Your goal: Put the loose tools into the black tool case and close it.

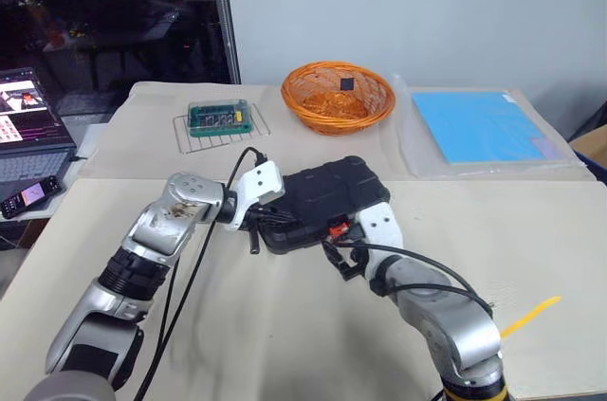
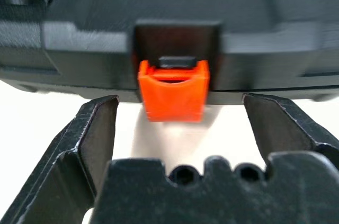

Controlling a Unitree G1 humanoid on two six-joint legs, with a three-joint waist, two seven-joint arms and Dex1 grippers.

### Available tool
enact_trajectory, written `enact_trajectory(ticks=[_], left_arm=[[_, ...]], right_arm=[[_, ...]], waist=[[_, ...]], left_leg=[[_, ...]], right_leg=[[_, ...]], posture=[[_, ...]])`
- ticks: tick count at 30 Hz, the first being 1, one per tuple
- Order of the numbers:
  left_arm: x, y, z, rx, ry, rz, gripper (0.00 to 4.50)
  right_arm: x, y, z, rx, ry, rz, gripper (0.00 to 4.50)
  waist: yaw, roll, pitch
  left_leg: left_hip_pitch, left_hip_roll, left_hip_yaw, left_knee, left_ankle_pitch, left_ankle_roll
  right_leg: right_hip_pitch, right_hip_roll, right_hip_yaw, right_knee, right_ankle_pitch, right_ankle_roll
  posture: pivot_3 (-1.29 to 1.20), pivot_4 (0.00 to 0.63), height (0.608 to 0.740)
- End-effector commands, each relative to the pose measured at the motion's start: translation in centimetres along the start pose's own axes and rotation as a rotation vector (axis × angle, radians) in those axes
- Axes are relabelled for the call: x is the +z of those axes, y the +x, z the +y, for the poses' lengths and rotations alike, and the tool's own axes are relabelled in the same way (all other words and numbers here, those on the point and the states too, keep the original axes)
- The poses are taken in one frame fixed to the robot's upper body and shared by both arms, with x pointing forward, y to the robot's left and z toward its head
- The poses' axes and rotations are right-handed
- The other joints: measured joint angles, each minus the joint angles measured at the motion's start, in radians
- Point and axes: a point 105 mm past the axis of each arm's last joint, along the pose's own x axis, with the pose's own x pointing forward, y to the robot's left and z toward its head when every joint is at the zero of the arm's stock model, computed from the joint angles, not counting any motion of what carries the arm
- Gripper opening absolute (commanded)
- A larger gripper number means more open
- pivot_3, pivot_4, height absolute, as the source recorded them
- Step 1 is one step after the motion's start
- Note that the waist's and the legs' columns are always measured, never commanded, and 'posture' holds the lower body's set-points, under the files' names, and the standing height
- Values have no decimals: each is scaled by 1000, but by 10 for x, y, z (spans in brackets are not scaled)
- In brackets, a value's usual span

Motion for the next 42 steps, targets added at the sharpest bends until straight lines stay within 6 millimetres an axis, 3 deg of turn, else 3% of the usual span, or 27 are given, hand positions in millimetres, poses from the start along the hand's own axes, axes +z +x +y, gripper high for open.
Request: enact_trajectory(ticks=[1,5,9,10,18,24,29,35,42], left_arm=[[-28,14,-10,-39,-80,85,0],[-28,15,-10,-41,-79,86,0],[-29,15,-11,-44,-78,90,0],[-29,15,-11,-45,-78,91,0],[-30,18,-13,-49,-78,91,0],[-32,17,-14,-45,-83,91,0],[-33,17,-14,-39,-89,93,0],[-34,17,-14,-38,-91,96,0],[-35,15,-12,-28,-91,101,0]], right_arm=[[2,-19,1,36,20,-20,2928],[8,-20,1,47,73,-49,1550],[21,-6,3,72,90,-81,192],[22,0,3,73,85,-78,91],[23,27,2,76,49,-66,91],[21,19,4,94,37,-95,91],[28,-1,-2,126,91,-189,91],[35,6,-12,85,87,-244,91],[35,14,-11,95,87,-257,91]], waist=[[1,0,0],[0,0,0],[0,0,0],[0,0,0],[-13,0,-1],[-18,1,-2],[-6,2,-2],[-3,3,-3],[-3,3,-3]], left_leg=[[0,0,0,0,0,0],[1,0,0,0,0,0],[2,0,-2,0,-4,-6],[2,0,-2,0,-4,-6],[9,1,-3,0,-4,-7],[10,2,-3,-1,-5,-10],[7,1,-3,-5,-5,-9],[4,1,-3,-9,-1,-3],[6,1,-3,-10,-4,-9]], right_leg=[[0,0,0,0,0,0],[1,-1,0,0,0,1],[2,-2,-2,-1,0,1],[2,-2,-2,-1,0,1],[7,-4,-5,-4,0,1],[7,-6,-5,-4,0,1],[4,-6,-6,-7,0,1],[6,-4,-7,-13,1,0],[5,-4,-7,-13,1,0]], posture=[[0,150,740],[0,150,740],[0,150,740],[0,150,740],[0,150,740],[0,150,740],[0,150,740],[0,150,740],[0,150,740]])
